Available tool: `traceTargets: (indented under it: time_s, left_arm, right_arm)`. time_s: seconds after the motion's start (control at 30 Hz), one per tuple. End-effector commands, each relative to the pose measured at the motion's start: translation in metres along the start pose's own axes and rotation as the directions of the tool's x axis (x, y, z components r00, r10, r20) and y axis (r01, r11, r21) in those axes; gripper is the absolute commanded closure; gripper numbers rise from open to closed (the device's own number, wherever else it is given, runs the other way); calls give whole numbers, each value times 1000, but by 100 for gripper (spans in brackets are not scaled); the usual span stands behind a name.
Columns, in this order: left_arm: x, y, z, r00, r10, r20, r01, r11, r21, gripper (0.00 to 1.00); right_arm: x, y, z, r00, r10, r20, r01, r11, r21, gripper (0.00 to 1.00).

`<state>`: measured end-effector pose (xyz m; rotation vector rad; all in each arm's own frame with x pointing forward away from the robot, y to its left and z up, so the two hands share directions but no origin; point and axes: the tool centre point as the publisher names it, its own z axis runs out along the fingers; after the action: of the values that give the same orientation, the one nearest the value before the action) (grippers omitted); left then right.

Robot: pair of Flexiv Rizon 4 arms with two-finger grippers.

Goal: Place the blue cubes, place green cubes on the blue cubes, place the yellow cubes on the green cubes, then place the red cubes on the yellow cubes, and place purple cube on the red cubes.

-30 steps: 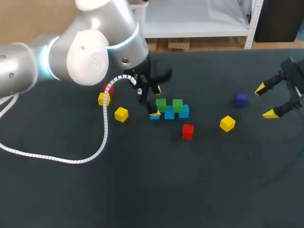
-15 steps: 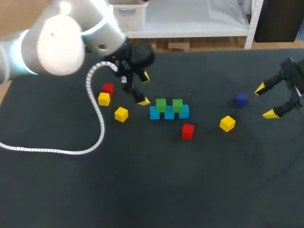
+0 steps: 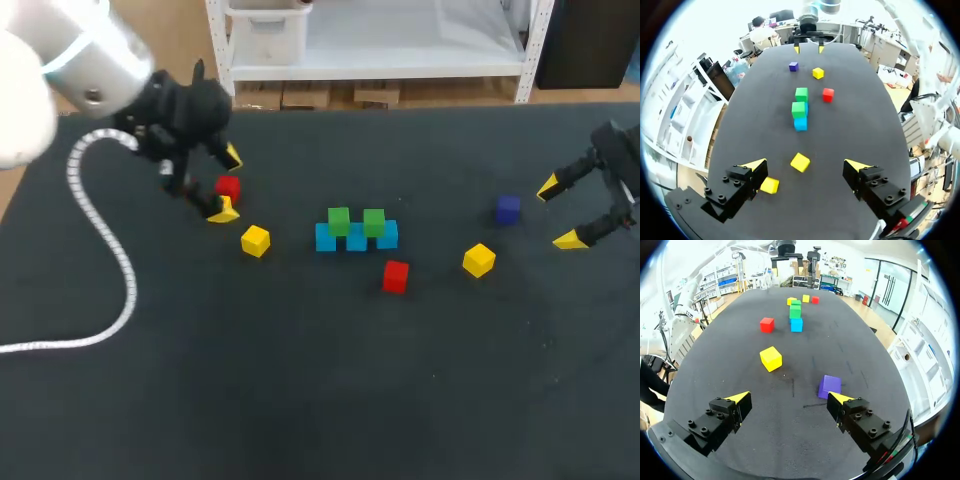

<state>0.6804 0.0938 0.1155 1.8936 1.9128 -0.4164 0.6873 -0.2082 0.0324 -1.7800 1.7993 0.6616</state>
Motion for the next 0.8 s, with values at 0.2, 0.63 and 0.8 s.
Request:
traceTargets:
  time_s: [0.2, 0.63, 0.8]
  left_arm:
    - [43, -12, -39, 994, 102, 25, -103, 995, 11, 0]
    - [54, -2, -23, 939, 331, -96, -317, 939, 136, 0]
    - [53, 2, -4, 918, 379, -116, -357, 918, 170, 0]
  right_arm:
    - [0, -1, 0, 1000, 0, 2, 0, 1000, 0, 0]
    - [0, -1, 0, 1000, 0, 2, 0, 1000, 0, 0]
    - [0, -1, 0, 1000, 0, 2, 0, 1000, 0, 0]
